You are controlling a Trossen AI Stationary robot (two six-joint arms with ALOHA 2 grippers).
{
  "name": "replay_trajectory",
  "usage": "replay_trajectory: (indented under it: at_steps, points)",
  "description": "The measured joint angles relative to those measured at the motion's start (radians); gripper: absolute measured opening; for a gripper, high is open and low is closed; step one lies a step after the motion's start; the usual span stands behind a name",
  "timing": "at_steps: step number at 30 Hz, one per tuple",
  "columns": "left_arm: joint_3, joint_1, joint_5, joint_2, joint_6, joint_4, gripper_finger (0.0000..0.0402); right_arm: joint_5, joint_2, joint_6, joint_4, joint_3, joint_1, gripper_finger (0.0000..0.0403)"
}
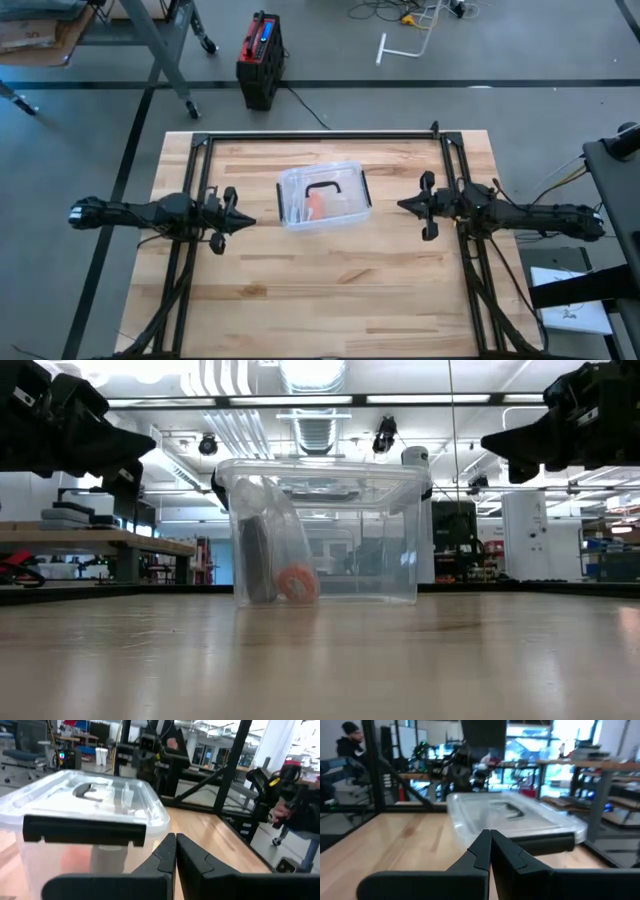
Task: Roll bandage
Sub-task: Return to Home Position
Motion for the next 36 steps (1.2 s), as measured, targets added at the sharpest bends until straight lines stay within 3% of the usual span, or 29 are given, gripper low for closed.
replay_trajectory:
  at_steps: [7,15,22,29,36]
  points:
    - [0.003,0.000,-0.006,0.005,0.063,-0.037,0.0003,-0.016,-0.162,-0.003,-0.140,-0.001,0.000,0.0000]
    - [0.005,0.000,-0.031,0.024,0.086,-0.041,0.0001,-0.071,-0.254,0.034,-0.230,-0.002,0.001,0.0000]
    - [0.006,0.000,-0.032,0.063,0.086,-0.039,0.0013,-0.141,-0.265,0.045,-0.246,-0.002,0.028,0.0000]
    - [0.007,0.000,-0.032,0.105,0.086,-0.038,0.0022,-0.123,-0.264,-0.046,-0.247,-0.003,0.053,0.0000]
    - [0.007,0.000,-0.033,0.147,0.086,-0.039,0.0025,-0.102,-0.233,-0.074,-0.366,-0.003,0.052,0.0000]
